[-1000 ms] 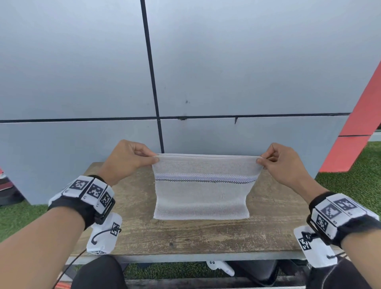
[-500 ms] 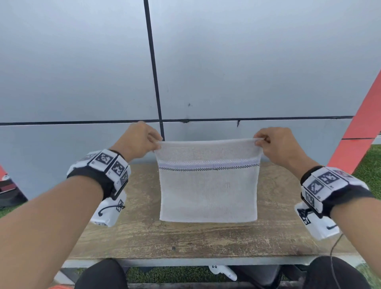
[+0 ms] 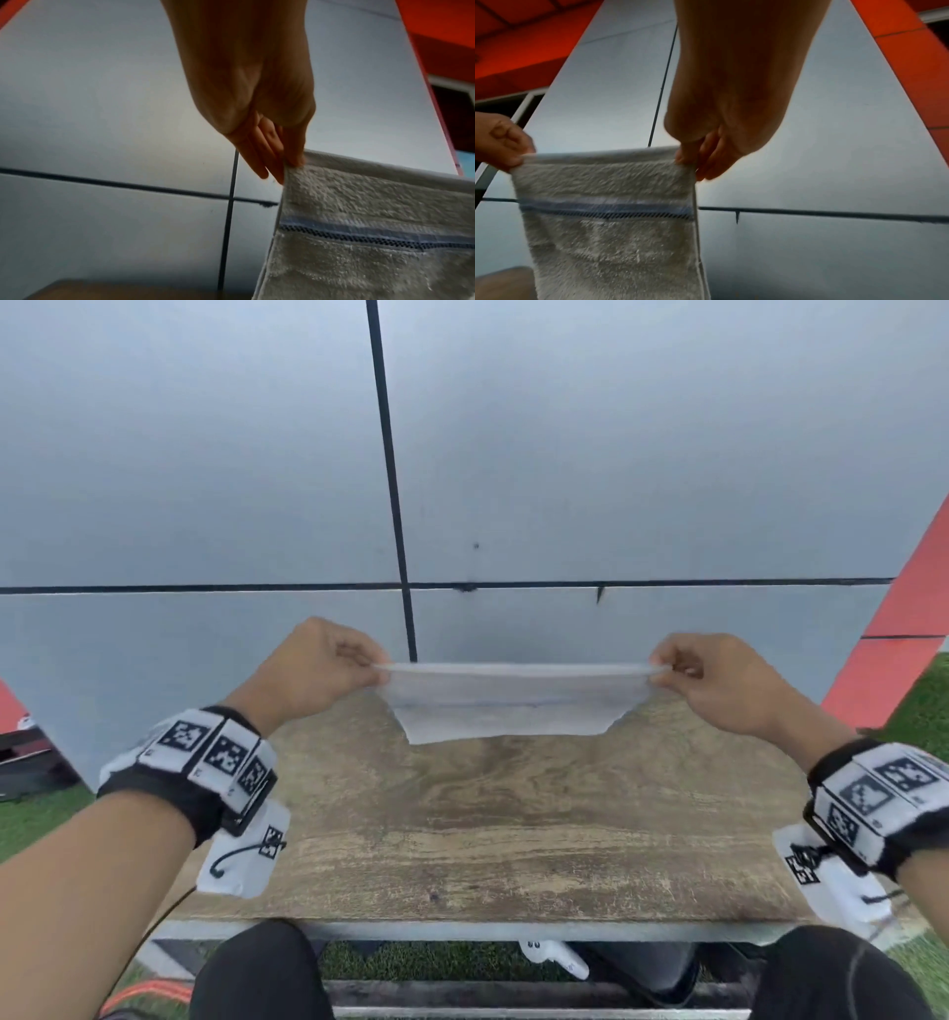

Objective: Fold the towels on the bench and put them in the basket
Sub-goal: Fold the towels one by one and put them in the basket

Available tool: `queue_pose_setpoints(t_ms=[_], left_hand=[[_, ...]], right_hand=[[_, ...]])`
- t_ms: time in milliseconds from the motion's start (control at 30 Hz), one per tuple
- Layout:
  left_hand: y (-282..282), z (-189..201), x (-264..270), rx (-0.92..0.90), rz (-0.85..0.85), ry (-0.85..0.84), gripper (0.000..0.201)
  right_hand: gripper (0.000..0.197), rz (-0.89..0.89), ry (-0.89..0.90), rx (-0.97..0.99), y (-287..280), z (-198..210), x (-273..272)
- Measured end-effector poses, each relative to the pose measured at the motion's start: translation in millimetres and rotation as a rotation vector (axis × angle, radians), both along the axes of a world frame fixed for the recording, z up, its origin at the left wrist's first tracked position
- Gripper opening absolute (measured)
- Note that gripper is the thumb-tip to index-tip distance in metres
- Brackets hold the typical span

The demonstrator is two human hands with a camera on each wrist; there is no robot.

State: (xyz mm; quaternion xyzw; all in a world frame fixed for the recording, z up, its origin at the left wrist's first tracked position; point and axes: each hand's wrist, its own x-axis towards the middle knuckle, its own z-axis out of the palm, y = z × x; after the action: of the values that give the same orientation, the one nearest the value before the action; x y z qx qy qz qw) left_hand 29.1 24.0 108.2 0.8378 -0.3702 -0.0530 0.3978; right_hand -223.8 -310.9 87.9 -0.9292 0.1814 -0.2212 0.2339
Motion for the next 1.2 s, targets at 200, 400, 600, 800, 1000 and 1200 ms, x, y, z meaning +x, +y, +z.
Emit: queue_pose_setpoints(t_ms=[200, 400, 600, 800, 1000, 1200], left_hand=[[30, -61, -21, 0.536, -0.255, 0.213, 0.010], [26, -94, -23, 0.661, -0.222, 0.336, 0.013], [4, -127, -12, 0.538, -0.030, 0.193, 0.003], [-23, -157, -5, 0.479, 0.125, 0.087, 0.008], [-36, -181, 1, 0.423, 0.213, 0.097, 0.011], [-39, -193, 9, 0.470, 0.199, 0.112, 0.006]], right_hand=[[0.005, 0.318, 0.586, 0.311, 6, -64, -29], [0.004, 0.321, 0.717, 0.379, 10, -92, -25], [0.004, 0.098, 0.611, 0.227, 6, -124, 4], [0.007, -0.084, 0.543, 0.122, 6, -151, 34], [0.010, -0.169, 0.529, 0.115, 4, -172, 48], [0.009, -0.184, 0.531, 0.135, 6, -179, 50]])
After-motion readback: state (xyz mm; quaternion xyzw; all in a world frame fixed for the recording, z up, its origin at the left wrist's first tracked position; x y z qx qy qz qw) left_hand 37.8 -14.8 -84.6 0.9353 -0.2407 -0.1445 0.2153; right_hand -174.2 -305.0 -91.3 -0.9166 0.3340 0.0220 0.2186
